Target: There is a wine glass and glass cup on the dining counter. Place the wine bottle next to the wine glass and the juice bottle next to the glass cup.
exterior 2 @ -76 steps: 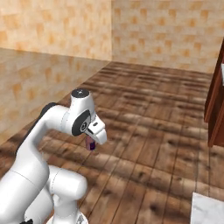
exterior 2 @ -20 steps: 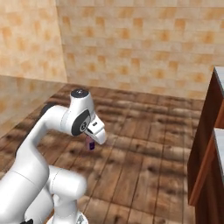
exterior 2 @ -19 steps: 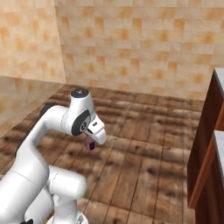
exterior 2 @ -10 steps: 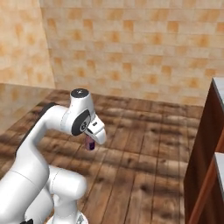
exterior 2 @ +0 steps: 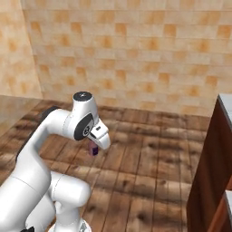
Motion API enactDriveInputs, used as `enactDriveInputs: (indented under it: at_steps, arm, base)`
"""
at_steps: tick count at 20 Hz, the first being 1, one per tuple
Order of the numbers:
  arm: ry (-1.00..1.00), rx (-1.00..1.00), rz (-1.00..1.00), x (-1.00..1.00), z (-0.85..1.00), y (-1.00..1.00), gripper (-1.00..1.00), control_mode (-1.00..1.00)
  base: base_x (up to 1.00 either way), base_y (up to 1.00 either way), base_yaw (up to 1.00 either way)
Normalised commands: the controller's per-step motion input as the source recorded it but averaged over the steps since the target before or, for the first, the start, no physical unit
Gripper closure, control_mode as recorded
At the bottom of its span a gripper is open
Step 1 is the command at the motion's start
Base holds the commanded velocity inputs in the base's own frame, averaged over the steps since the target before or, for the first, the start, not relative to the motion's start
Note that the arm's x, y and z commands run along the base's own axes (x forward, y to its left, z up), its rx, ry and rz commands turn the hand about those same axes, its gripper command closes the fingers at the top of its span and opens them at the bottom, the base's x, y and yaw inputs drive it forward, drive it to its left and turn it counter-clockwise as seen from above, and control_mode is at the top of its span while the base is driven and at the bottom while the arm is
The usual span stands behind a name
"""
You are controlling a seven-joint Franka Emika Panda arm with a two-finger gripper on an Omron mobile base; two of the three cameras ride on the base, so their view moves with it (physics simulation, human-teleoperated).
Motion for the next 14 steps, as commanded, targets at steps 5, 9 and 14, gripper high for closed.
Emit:
enactDriveInputs:
  at_steps: [5,9,14]
  arm:
    - [0.0,0.0,0.0,0.0,0.0,0.0,1.0,1.0]
    - [0.0,0.0,0.0,0.0,0.0,0.0,1.0,1.0]
    - [0.0,0.0,0.0,0.0,0.0,0.0,1.0,1.0]
  base:
    - [0.78,-0.16,-0.11]
    - [0.79,-0.17,-0.09]
    - [0.78,-0.19,-0.08]
